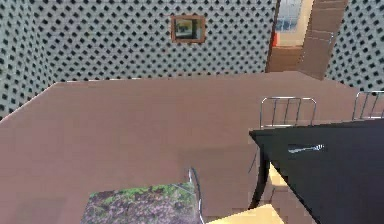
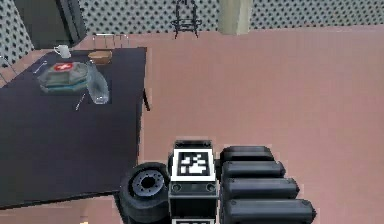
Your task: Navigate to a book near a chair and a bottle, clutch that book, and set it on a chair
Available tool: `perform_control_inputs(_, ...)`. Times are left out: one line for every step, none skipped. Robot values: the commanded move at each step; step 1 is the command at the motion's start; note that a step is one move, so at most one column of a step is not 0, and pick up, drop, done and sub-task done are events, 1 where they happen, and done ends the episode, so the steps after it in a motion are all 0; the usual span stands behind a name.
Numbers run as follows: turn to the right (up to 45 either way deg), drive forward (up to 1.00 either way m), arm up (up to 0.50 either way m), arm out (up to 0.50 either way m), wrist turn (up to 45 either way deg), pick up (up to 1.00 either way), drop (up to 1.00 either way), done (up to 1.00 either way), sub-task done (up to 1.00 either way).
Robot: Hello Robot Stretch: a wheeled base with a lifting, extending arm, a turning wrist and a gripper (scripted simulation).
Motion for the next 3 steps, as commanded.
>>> perform_control_inputs(24.0, 0.0, 0.0, 0.0, 0.0, 0.0, 0.0, 0.0, 0.0)
perform_control_inputs(3.0, 0.0, 0.0, 0.0, 0.0, 0.0, 0.0, 0.0, 0.0)
perform_control_inputs(-24.0, 0.0, 0.0, 0.0, 0.0, 0.0, 0.0, 0.0, 0.0)
